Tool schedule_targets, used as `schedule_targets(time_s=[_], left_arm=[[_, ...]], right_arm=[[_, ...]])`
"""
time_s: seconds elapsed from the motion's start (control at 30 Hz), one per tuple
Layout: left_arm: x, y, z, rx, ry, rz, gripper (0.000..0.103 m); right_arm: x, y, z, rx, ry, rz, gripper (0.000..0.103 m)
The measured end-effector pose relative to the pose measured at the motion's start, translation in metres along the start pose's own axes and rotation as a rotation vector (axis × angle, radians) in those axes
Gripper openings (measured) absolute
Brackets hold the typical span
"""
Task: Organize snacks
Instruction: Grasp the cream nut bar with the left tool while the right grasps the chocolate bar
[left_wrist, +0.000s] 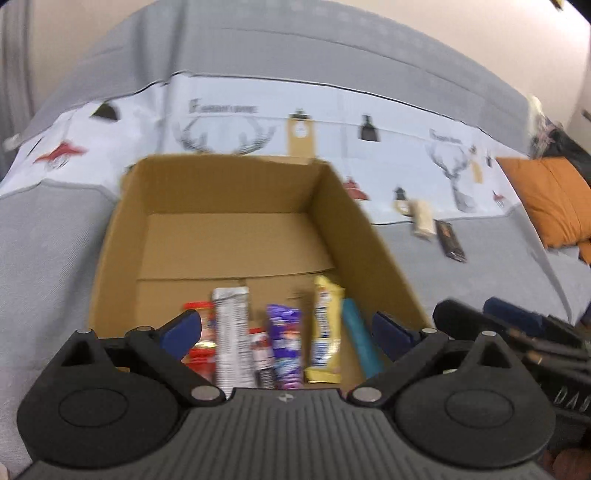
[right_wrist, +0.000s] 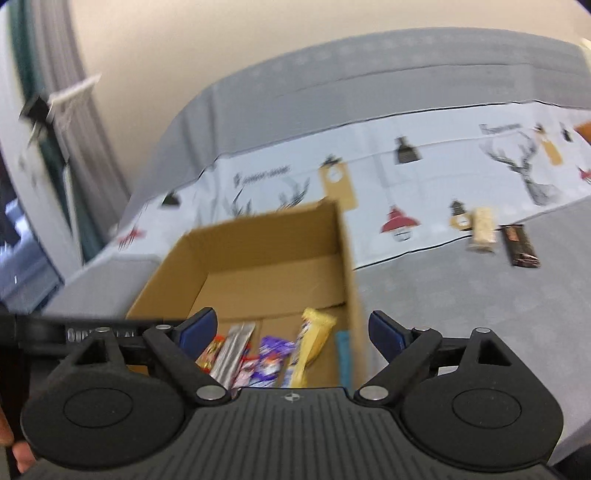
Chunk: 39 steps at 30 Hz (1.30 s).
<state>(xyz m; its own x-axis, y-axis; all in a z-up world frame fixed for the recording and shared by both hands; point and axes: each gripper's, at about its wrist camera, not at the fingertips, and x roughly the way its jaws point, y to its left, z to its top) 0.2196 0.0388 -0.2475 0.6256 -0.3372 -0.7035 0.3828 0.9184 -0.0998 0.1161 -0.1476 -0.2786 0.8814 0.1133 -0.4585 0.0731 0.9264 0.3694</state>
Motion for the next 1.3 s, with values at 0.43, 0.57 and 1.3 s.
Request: schedule_targets(time_s=[0.43, 0.57, 1.3], left_arm=[[0.027, -0.126, 0.018, 0.193, -0.001, -0.007, 0.100], [0.055, -0.161, 0.026, 0.244, -0.005, -0.023, 0.100], [0.256, -0.281, 0.090, 0.321, -0.012, -0.079, 0.094]], right_arm=[[-0.048, -0.110, 0.009, 0.114, -0.129, -0.077, 0.098], [-0.045, -0.145, 0.014, 0.094, -0.168, -0.112, 0.098], [0.038, -0.344, 0.027, 0.205, -0.118, -0.186, 0.102]])
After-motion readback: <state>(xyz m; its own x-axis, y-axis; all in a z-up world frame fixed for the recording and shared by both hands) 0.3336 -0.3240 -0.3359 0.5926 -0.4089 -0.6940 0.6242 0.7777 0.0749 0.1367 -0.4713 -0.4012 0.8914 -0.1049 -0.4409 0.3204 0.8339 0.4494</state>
